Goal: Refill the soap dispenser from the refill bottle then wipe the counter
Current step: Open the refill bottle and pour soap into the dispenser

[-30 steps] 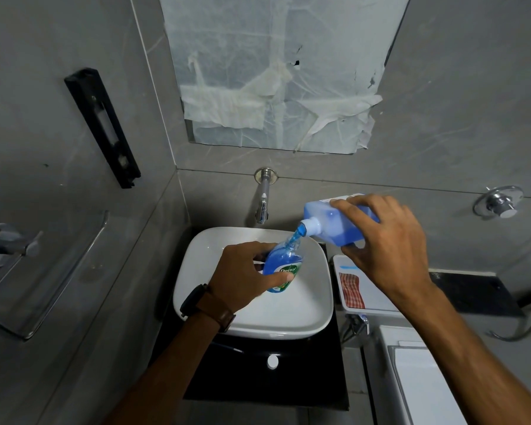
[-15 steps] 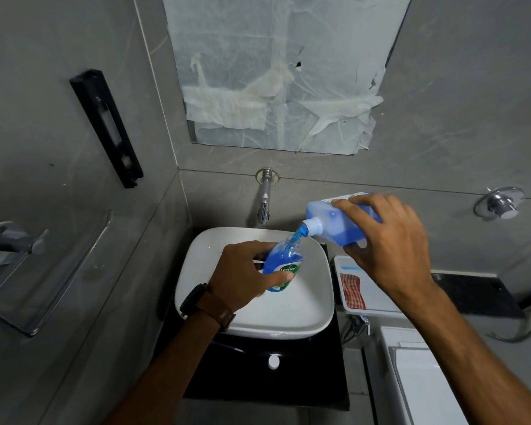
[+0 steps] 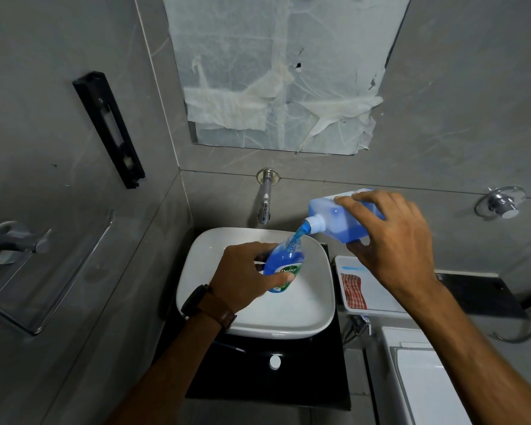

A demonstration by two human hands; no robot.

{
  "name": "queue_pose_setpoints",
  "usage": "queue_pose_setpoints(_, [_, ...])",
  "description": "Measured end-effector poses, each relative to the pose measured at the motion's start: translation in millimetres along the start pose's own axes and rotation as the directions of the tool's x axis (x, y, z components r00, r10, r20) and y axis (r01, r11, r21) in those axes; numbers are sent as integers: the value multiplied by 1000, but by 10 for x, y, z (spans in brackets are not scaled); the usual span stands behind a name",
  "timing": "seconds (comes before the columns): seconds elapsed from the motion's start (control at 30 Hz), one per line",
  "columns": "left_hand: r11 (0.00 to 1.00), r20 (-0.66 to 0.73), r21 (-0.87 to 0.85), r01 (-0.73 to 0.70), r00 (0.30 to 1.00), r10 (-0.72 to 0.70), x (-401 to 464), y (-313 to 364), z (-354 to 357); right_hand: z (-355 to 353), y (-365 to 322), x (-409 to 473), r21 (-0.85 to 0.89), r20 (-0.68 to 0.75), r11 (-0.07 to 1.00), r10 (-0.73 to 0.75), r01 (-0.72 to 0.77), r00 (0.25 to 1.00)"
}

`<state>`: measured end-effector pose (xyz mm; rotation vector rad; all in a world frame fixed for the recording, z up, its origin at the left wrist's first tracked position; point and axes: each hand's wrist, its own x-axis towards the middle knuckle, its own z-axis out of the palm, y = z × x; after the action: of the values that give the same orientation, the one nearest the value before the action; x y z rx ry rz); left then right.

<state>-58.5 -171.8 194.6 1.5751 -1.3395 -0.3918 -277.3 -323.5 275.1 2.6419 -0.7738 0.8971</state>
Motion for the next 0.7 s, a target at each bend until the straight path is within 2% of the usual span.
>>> queue_pose_setpoints(0.7, [1000, 0, 1, 2, 1000, -2, -17, -13, 0, 22, 12, -9, -3, -5, 1000, -18, 18, 1000])
